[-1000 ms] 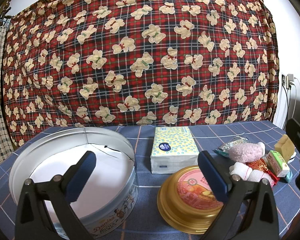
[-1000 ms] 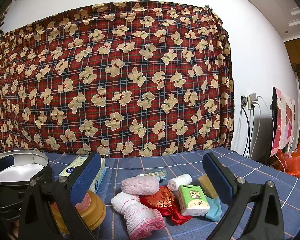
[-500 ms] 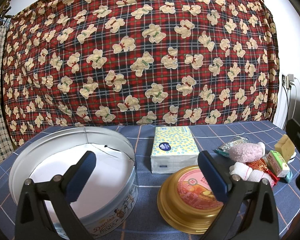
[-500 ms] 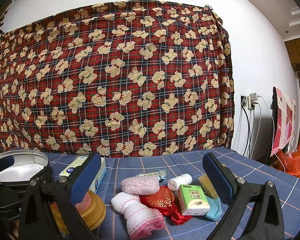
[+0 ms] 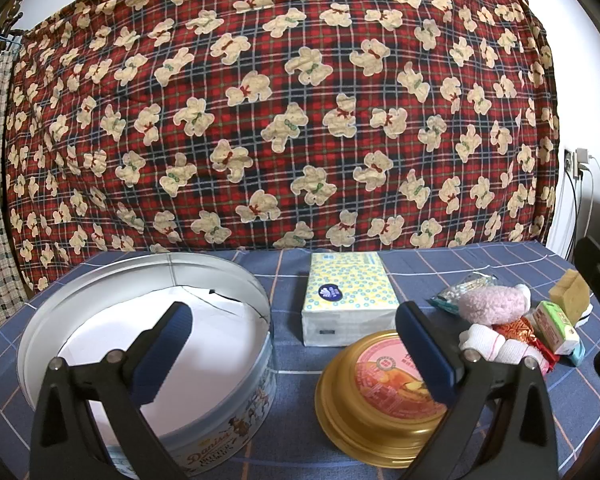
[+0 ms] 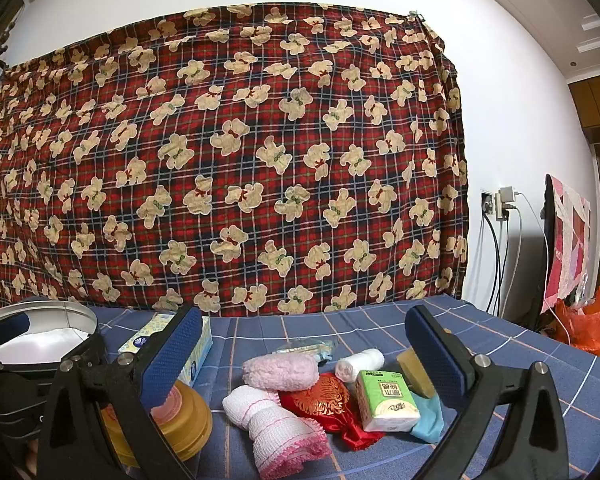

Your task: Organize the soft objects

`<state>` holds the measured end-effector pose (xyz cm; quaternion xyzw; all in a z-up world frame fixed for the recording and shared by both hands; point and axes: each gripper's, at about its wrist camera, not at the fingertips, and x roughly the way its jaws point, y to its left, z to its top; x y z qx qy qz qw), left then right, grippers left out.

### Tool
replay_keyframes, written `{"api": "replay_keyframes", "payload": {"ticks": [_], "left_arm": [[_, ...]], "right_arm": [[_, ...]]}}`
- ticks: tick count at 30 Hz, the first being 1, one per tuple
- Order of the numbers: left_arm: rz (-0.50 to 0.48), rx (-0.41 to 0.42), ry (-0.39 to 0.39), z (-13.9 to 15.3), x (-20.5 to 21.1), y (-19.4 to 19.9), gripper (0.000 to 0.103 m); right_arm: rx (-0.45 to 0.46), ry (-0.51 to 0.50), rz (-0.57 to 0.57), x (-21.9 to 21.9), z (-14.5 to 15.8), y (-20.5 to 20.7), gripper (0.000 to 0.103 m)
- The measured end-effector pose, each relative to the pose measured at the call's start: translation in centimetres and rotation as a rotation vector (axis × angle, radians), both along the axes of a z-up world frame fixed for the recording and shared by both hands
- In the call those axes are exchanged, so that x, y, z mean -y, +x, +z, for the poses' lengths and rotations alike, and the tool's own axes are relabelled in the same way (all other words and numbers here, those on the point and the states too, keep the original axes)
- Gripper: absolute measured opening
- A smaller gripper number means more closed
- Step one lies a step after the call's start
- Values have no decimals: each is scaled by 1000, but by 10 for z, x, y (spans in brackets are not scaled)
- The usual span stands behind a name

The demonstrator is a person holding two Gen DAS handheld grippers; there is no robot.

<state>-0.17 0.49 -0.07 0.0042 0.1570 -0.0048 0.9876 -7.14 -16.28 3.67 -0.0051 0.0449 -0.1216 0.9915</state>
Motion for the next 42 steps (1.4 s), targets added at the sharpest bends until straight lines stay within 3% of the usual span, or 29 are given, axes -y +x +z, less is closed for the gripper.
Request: {"api": "replay_keyframes", "payload": {"ticks": [32,42], "left_arm": [[-5,-8,2,-3,-2,0,103],[-90,-43,29,-6,26,-8,103]], "right_arm": [[-10,16,-5,8,2,-1,103],[-59,-39,-98,68,3,-19,103]]}}
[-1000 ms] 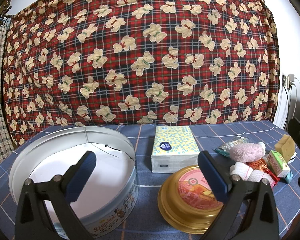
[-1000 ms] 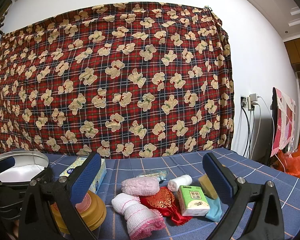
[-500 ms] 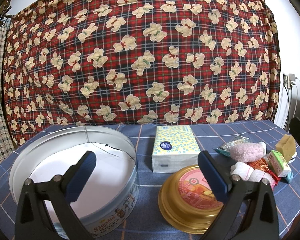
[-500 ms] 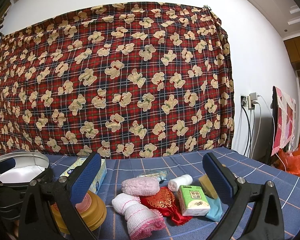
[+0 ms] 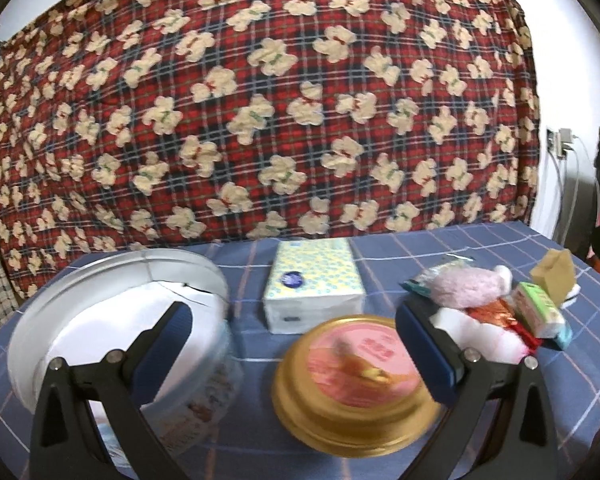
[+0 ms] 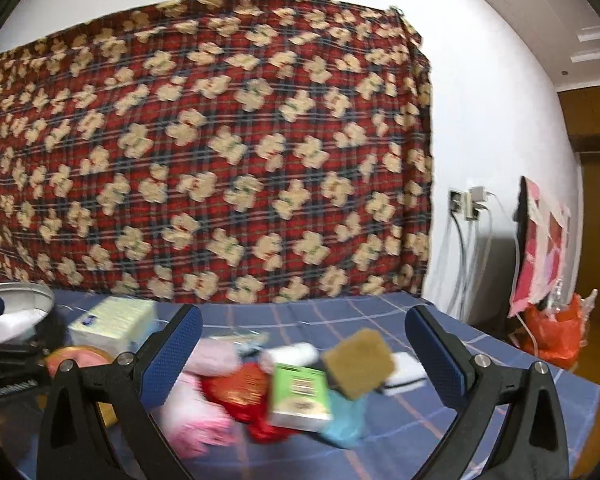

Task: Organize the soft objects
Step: 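Grasp the striped towel roll with the left gripper while the right grasps the green pack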

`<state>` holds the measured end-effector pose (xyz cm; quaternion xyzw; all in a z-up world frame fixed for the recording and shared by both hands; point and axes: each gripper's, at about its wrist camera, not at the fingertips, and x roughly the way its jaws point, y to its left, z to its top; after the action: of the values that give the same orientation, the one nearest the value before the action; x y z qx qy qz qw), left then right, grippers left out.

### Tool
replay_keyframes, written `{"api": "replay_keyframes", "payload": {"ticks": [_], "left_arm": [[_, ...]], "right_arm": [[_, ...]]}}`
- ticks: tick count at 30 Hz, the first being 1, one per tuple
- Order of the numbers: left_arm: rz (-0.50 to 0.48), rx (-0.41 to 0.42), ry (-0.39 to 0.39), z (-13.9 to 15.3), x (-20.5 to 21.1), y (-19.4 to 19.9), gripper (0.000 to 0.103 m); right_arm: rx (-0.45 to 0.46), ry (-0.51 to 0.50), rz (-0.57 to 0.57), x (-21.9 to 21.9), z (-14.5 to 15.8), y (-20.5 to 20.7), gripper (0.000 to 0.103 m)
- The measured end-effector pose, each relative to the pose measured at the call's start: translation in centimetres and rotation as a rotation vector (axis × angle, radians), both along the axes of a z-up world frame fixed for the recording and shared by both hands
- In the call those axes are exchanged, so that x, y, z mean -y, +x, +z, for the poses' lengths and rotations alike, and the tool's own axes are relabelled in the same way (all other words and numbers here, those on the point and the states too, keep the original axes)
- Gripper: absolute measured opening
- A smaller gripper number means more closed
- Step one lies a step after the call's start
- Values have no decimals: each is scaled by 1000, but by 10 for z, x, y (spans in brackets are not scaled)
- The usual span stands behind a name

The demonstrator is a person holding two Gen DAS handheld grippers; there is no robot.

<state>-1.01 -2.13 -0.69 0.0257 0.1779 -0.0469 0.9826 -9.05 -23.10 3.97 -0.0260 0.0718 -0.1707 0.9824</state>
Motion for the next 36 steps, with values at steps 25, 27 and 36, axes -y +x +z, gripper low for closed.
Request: {"api": "replay_keyframes", "payload": {"ticks": [25,27,36], "left_arm": [[-280,-394,88,-29,157,32,40],[-282,-387,66,-28,150,34,29],[-399,-169,-65,27,104,-5,26]], "right_arm": [[-107,340,-157,145,-17,-28,103],[-136,427,-126,156,-21,-22,103],[-288,532,110,117,-31,27,103]]}}
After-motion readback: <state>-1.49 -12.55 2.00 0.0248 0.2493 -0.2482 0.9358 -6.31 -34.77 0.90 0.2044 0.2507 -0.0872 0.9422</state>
